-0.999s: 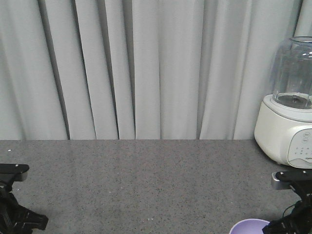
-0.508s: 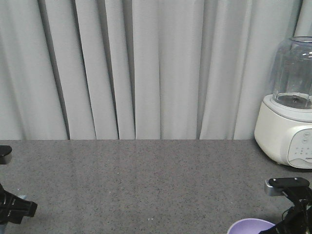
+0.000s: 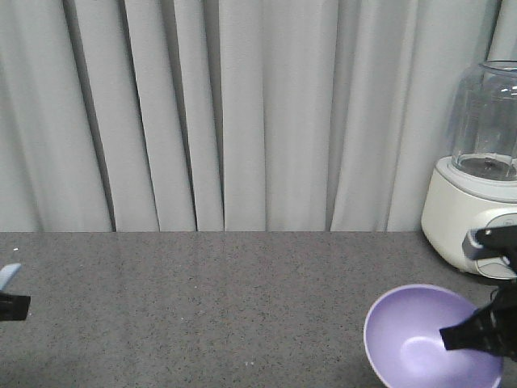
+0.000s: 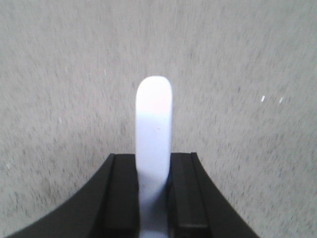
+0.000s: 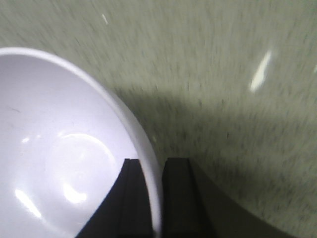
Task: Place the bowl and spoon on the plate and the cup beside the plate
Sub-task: 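Lift the spoon with the left gripper and the bowl with the right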
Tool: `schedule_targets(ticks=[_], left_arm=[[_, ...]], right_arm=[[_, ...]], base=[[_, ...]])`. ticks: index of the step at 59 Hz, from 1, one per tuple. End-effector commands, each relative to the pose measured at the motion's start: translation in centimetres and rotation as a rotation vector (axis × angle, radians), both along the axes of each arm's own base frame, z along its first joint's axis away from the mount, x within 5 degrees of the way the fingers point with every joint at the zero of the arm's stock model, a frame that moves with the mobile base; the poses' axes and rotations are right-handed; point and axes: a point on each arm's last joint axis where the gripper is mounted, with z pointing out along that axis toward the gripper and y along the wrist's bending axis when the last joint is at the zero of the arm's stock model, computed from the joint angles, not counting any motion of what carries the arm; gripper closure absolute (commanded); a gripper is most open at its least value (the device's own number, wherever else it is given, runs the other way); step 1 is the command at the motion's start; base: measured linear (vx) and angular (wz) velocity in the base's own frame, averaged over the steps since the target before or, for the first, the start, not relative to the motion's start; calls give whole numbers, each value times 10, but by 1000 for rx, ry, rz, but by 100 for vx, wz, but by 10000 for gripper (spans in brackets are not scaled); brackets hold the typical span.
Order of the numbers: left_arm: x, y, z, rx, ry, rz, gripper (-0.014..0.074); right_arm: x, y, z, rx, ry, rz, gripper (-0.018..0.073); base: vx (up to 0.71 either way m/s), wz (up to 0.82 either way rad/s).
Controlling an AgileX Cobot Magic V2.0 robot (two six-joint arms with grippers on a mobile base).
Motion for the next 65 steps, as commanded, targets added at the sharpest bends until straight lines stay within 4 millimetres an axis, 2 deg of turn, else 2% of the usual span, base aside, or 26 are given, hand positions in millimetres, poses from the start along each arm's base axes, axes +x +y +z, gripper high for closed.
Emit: schedule_targets(ticks=[1, 5, 13, 22, 30, 37, 65], left_arm=[[-10, 0, 31, -38, -203, 0, 602], [-20, 1, 41, -45, -258, 1, 602], [-43, 4, 59, -57, -352, 1, 602], [-73, 8, 77, -65, -461, -2, 602], [-103, 12, 90, -72, -540, -4, 602], [-116, 14, 94, -31, -576, -28, 602], [-119, 14, 92, -9, -560, -40, 602]], right_arm=[[-10, 2, 58, 30, -233, -1, 569], [-17, 2, 85, 30, -304, 7, 568], [-39, 3, 125, 22, -408, 24, 568], [-75, 3, 146, 5, -560, 21, 568], [-104, 2, 145, 3, -649, 2, 568], [-114, 1, 136, 2, -660, -5, 568], [-119, 1, 136, 4, -669, -5, 568]], base=[[0, 0], [0, 0], [0, 0], [0, 0], [0, 0], [0, 0], [0, 0]])
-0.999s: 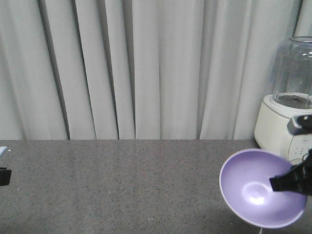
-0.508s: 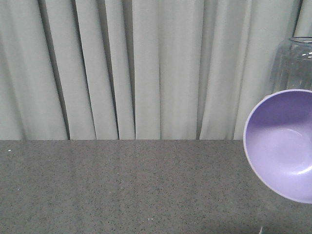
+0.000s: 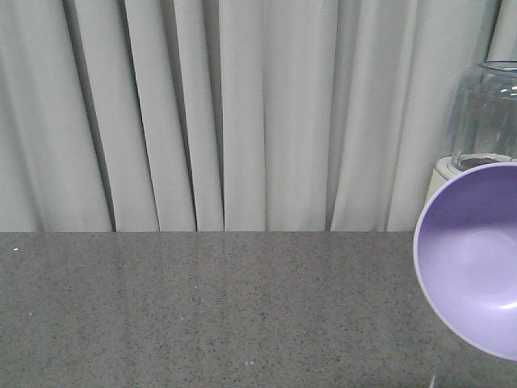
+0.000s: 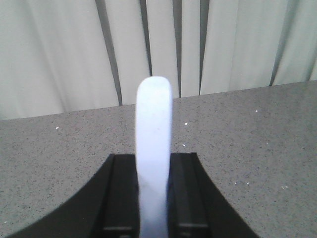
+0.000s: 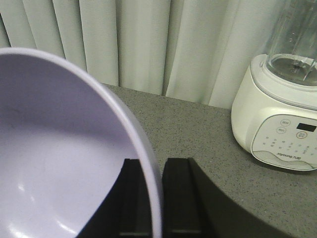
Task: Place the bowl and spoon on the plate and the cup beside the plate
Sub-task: 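Lift the spoon with the left gripper and the bowl with the right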
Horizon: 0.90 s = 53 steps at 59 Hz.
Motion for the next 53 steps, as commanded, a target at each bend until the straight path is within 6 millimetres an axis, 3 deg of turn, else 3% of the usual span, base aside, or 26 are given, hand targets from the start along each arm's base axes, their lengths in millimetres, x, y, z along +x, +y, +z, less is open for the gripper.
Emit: schedule_targets(ticks=[1, 53], left_arm=[[-2, -1, 14, -23, -100, -7, 602], [-2, -1, 14, -23, -100, -7, 602]], right_arm=[[-3, -1, 17, 10, -120, -18, 568], [-3, -1, 17, 9, -121, -18, 568]], base=[[0, 0], [0, 0]])
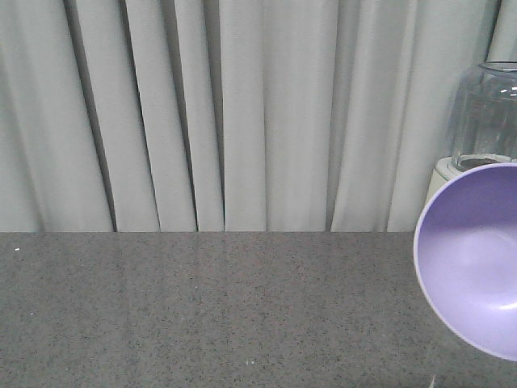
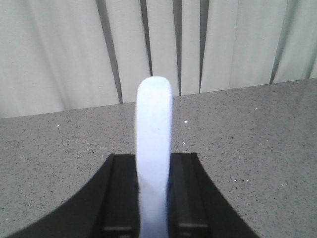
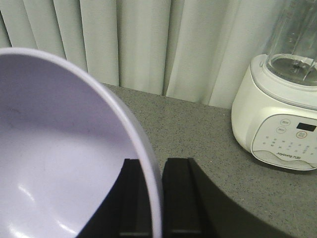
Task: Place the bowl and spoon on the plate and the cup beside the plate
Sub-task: 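Lift the spoon with the left gripper and the bowl with the right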
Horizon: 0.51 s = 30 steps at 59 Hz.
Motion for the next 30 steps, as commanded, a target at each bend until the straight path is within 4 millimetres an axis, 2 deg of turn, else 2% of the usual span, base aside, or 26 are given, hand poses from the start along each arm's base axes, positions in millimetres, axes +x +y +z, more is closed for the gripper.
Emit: schedule_targets(ticks=[1, 30], left_arm=[[-2, -1, 14, -25, -103, -7, 602], [-2, -1, 14, -25, -102, -7, 602]], right_arm=[[-3, -1, 18, 9, -122, -18, 568], [-3, -1, 18, 10, -121, -19, 568]], base=[[-1, 1], [-7, 0]])
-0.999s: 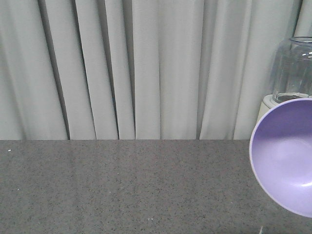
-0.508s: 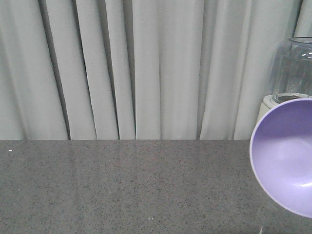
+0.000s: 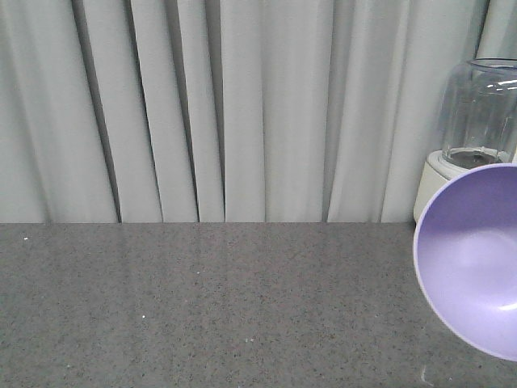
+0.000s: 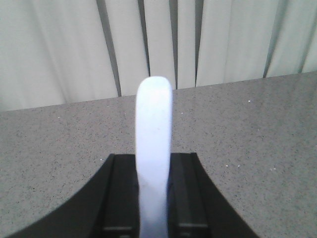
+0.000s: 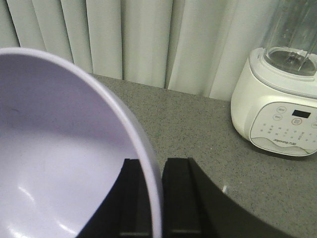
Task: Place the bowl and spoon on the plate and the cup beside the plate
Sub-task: 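Lift the spoon with the left gripper and the bowl with the right, then drive the base, holding both items, to the light-blue plate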
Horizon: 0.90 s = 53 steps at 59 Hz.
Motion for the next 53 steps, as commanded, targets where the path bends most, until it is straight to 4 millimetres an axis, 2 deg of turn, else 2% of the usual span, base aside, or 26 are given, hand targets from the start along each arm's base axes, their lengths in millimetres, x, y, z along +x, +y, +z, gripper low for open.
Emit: schedule_targets(ticks=[1, 30, 53], left_arm=[[-2, -1, 14, -25, -102, -7, 602], [-2, -1, 14, -25, -100, -7, 602], [-2, -1, 14, -25, -102, -7, 602]], right_arm=[[-3, -1, 18, 10, -121, -19, 568], [-3, -1, 18, 10, -121, -19, 568], [-3, -1, 18, 10, -121, -19, 568]], base=[[-14, 0], [-16, -8], [-10, -36]])
